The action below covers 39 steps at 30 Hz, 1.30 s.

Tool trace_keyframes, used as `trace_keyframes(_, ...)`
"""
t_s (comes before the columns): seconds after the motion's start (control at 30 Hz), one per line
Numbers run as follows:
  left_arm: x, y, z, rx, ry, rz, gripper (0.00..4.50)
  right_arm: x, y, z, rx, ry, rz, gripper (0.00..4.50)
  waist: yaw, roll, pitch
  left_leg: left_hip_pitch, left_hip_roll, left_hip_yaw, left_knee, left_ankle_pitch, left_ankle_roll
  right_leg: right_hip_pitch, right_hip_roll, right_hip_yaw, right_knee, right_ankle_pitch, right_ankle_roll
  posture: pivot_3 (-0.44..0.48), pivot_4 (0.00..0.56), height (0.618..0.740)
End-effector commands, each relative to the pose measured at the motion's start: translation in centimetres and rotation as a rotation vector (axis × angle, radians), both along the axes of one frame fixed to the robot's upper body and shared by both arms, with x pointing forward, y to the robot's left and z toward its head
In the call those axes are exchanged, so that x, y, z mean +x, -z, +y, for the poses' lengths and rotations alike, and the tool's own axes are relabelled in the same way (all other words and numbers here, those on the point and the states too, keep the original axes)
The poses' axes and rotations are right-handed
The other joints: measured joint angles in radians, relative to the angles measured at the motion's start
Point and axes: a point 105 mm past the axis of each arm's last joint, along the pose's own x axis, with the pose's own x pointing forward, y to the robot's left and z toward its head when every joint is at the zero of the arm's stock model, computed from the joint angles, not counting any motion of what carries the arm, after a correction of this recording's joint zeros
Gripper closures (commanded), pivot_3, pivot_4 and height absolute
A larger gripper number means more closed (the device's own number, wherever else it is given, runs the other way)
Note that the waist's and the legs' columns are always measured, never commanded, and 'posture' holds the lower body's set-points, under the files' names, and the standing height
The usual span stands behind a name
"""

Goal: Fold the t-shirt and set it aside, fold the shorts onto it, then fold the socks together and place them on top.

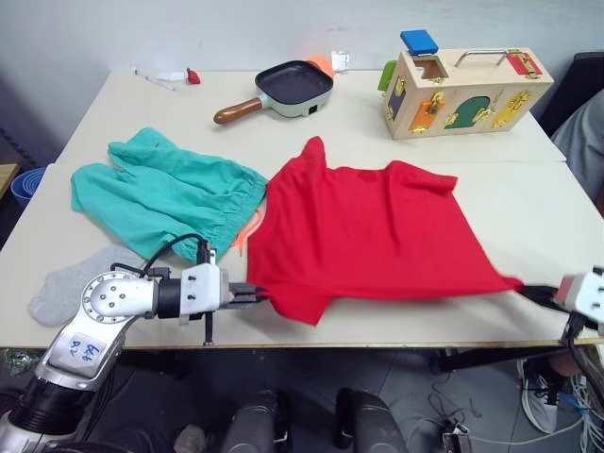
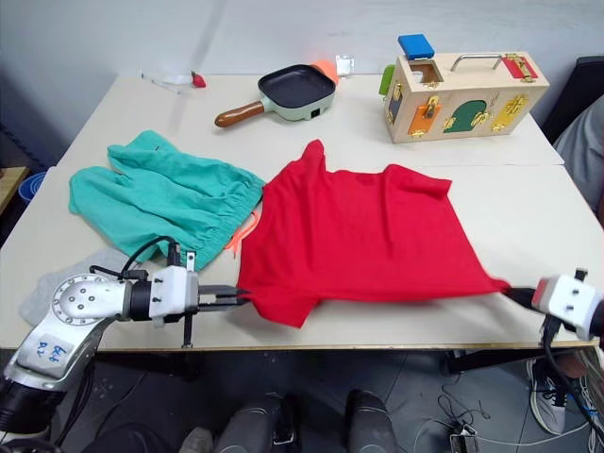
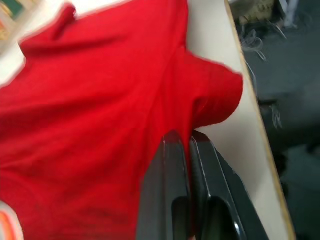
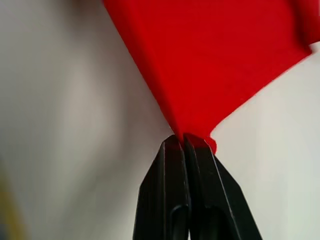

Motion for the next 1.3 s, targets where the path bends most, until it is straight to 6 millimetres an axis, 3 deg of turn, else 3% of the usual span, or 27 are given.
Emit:
trace_keyframes(0.03, -0.5, 0.8, 0.2, 0.045, -0.038, 0.059, 4.50, -0.3, -0.3, -0.5, 0.001, 0.044, 0.001, 4.44, -0.002, 0.000, 0.000, 0.000, 0.000, 0.002, -0.002, 0.001, -0.001, -0.002, 0.000, 0.002, 0.001, 0.000, 0.000, 0.000, 0.150, 0.740)
trace_keyframes(0.13, -1.6, 2.1, 0.9, 0.096, -0.047, 0.170, 4.50, -0.6, 0.1, -0.3, -0.006, 0.043, 0.052, 4.44, -0.006, 0.000, 0.000, 0.000, 0.000, 0.004, -0.003, 0.001, -0.003, -0.007, 0.001, 0.002, 0.007, -0.003, -0.005, 0.000, 0.150, 0.740)
trace_keyframes(0.3, -3.3, 2.5, 1.7, 0.104, -0.059, 0.352, 4.50, -1.3, 0.7, 0.2, -0.010, 0.028, 0.141, 4.44, -0.002, 0.000, 0.000, 0.000, 0.002, 0.003, -0.002, 0.002, -0.004, -0.007, 0.002, 0.001, 0.009, -0.005, -0.008, 0.000, 0.150, 0.740)
trace_keyframes(0.43, -3.9, 2.6, 2.3, 0.136, -0.048, 0.382, 4.50, -1.6, 0.9, 0.5, -0.005, 0.020, 0.163, 4.44, 0.002, -0.001, 0.000, 0.000, 0.002, 0.003, -0.002, 0.001, -0.004, -0.006, 0.001, 0.001, 0.009, -0.005, -0.008, 0.000, 0.150, 0.740)
trace_keyframes(0.77, -2.1, 1.0, 3.3, 0.004, -0.160, 0.434, 4.50, -1.8, 0.7, 0.8, 0.079, 0.022, 0.272, 4.44, 0.003, -0.001, -0.001, 0.000, 0.002, 0.003, -0.003, 0.001, -0.004, -0.007, 0.001, 0.001, 0.009, -0.005, -0.008, 0.000, 0.150, 0.740)
trace_keyframes(0.93, -2.0, 0.3, 3.7, -0.048, -0.175, 0.541, 4.50, -2.3, -0.4, -0.1, 0.129, 0.072, 0.455, 4.44, 0.003, -0.001, 0.000, 0.000, 0.002, 0.003, -0.002, 0.001, -0.004, -0.007, 0.001, 0.001, 0.010, -0.005, -0.008, 0.000, 0.150, 0.740)
trace_keyframes(1.07, -1.2, 0.0, 3.9, -0.085, -0.216, 0.609, 4.50, -0.4, -2.1, -0.4, 0.167, 0.106, 0.415, 4.44, 0.001, -0.001, 0.000, 0.000, 0.002, 0.003, -0.002, 0.001, -0.004, -0.007, 0.001, 0.001, 0.010, -0.005, -0.008, 0.000, 0.150, 0.740)
trace_keyframes(1.3, 1.1, 1.2, 3.8, -0.087, -0.305, 0.700, 4.50, 2.5, -1.6, 0.6, 0.185, 0.108, 0.419, 4.44, 0.003, -0.001, 0.000, 0.000, 0.002, 0.003, -0.001, 0.001, -0.005, -0.008, 0.001, 0.001, 0.012, -0.005, -0.009, 0.000, 0.150, 0.740)
